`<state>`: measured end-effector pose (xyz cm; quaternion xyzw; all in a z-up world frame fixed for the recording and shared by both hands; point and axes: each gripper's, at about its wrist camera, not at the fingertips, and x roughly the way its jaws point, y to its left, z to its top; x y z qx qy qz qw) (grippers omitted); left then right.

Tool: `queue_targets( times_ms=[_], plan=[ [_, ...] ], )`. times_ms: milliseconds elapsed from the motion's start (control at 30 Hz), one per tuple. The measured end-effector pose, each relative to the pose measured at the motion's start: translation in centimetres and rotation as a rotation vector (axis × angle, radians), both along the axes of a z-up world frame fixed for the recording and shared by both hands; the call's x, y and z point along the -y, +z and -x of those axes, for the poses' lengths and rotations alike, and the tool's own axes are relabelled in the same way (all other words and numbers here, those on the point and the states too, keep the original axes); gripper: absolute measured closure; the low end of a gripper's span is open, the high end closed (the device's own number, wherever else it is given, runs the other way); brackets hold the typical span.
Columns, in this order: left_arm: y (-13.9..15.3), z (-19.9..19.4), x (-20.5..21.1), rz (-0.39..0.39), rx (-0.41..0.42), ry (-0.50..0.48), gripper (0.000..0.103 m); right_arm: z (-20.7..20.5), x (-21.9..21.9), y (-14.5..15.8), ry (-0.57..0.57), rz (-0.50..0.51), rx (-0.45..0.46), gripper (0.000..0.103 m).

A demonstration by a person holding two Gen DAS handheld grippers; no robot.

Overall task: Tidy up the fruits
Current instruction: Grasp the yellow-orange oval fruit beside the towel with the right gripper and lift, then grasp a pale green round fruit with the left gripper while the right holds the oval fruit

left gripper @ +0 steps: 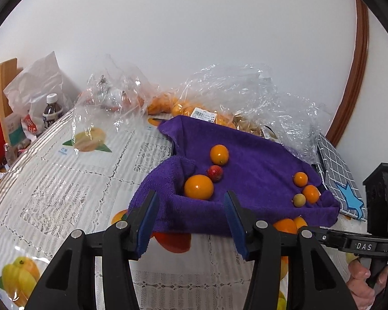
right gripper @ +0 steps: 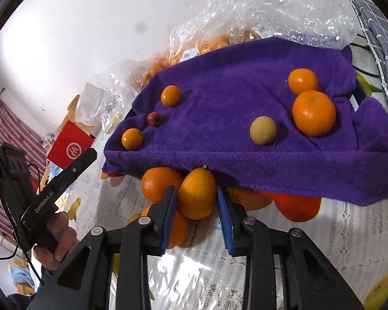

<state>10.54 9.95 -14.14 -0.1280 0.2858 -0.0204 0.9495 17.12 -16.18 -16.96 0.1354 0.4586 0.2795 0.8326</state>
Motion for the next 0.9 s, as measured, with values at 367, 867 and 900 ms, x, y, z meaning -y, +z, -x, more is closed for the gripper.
queue_targets(
  times_ms=[367, 867, 900],
  plan=[
    [0.1, 0.7, 0.2, 0.022, -0.003, -0.032, 0.054, 5.7, 4.0, 2.4, -0.15, 0.215, 0.186, 0.071],
    [-0.4, 2.0, 2.8, 0.042, -0.034, -0.258, 0.054, 7.1, 3.2, 0.1, -0.151, 0.342, 0.184, 0.07],
    [-0.5, 2.2, 3.4, 0.043, -0.04, -0.298, 0.054, 7.3, 3.7, 0.2, -0.16, 0.329, 0.188, 0.07]
  ],
)
